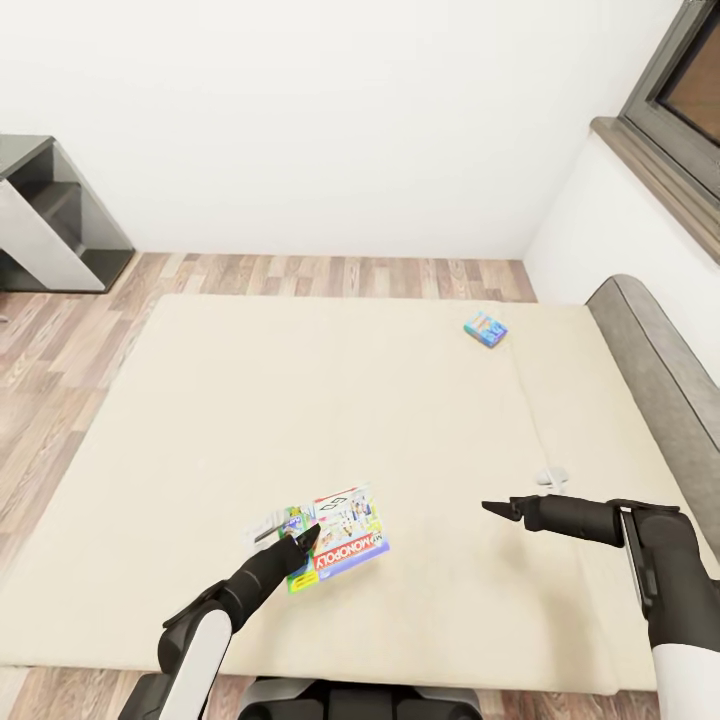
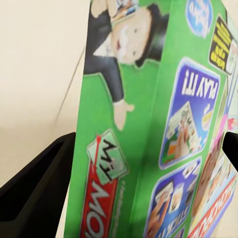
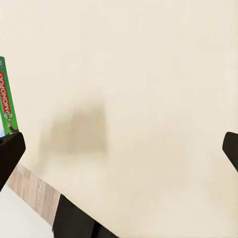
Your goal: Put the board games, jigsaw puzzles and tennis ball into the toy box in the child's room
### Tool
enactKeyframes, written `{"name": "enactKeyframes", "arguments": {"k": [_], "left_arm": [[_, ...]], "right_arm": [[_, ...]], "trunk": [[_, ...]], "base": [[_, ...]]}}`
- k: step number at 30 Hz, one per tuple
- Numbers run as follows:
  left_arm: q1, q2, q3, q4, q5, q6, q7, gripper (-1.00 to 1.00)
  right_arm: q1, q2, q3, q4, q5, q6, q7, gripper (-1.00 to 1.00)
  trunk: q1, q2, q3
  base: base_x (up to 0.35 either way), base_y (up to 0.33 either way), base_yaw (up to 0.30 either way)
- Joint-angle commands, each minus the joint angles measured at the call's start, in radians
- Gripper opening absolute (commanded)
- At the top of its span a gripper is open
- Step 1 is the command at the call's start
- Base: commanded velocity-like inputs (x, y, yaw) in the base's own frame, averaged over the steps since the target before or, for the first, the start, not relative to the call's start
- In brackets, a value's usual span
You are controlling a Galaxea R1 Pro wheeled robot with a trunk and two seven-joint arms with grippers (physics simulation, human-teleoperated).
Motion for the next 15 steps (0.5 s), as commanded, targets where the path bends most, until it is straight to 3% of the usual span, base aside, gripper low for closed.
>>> {"name": "enactKeyframes", "arguments": {"k": [1, 15], "left_arm": [[0.000, 0.000, 0.000, -0.002, 0.010, 0.004, 0.010, -1.00], [0.000, 0.000, 0.000, -0.002, 0.010, 0.003, 0.013, -1.00]], "right_arm": [[-0.001, 0.000, -0.002, -0.001, 0.010, 0.007, 0.010, 1.00], [-0.001, 0.000, -0.002, -0.001, 0.010, 0.006, 0.010, 1.00]], "trunk": [[0.001, -0.002, 0.000], [0.001, -0.002, 0.022]], "base": [[0.000, 0.000, 0.000], [0.000, 0.000, 0.000]]}}
